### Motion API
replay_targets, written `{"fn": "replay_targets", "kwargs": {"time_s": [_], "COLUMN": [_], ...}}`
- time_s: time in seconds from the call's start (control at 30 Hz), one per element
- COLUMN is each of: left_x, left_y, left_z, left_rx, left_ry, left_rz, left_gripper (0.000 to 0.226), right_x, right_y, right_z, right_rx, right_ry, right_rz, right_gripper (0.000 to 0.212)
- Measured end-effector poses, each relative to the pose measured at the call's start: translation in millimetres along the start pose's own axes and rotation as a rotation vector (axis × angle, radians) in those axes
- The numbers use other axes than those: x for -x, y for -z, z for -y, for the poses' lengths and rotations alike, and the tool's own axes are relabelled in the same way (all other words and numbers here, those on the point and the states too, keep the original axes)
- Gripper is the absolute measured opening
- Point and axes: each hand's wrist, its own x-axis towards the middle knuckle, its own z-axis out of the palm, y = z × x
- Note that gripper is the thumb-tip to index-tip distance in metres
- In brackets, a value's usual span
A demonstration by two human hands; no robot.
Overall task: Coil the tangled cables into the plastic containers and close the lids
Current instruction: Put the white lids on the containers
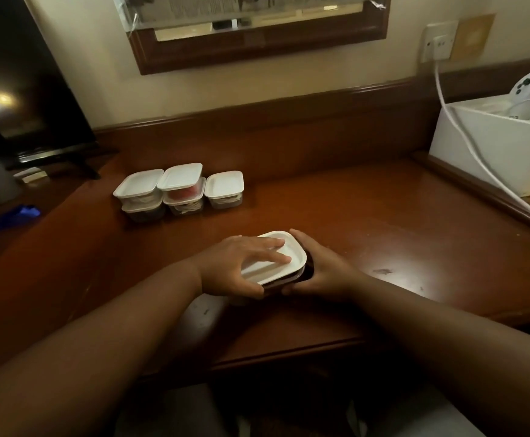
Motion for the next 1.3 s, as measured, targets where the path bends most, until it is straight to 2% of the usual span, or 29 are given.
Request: {"fn": "replay_targets", "kwargs": {"time_s": [0.3,0.43,0.53,0.6,0.73,0.97,1.07,1.17,1.3], "left_x": [6,3,2,0,-2,-5,-4,-4,-8], "left_y": [-2,-3,-4,-5,-7,-13,-16,-18,-19], "left_z": [9,9,10,11,11,11,11,12,14], "left_rx": [0.032,0.064,0.098,0.091,0.069,-0.056,-0.055,-0.078,-0.149], "left_ry": [-0.010,-0.006,0.002,0.010,-0.001,-0.008,0.013,0.097,0.148], "left_rz": [0.068,0.054,0.050,0.043,0.072,0.104,0.045,0.067,0.106], "left_gripper": [0.060,0.055,0.049,0.045,0.048,0.057,0.072,0.091,0.099], "right_x": [-2,-1,-1,-3,-3,-3,-4,-6,-13], "right_y": [-1,-1,2,2,-9,-13,-14,-8,1], "right_z": [-3,-4,-1,0,-4,4,5,11,20], "right_rx": [0.023,0.015,-0.077,-0.131,0.131,0.300,0.448,0.601,0.702], "right_ry": [-0.018,-0.004,-0.009,-0.043,-0.038,-0.024,-0.010,-0.035,-0.075], "right_rz": [0.030,0.074,0.109,0.092,0.046,-0.038,-0.079,-0.047,0.062], "right_gripper": [0.116,0.098,0.090,0.076,0.057,0.053,0.055,0.058,0.059]}}
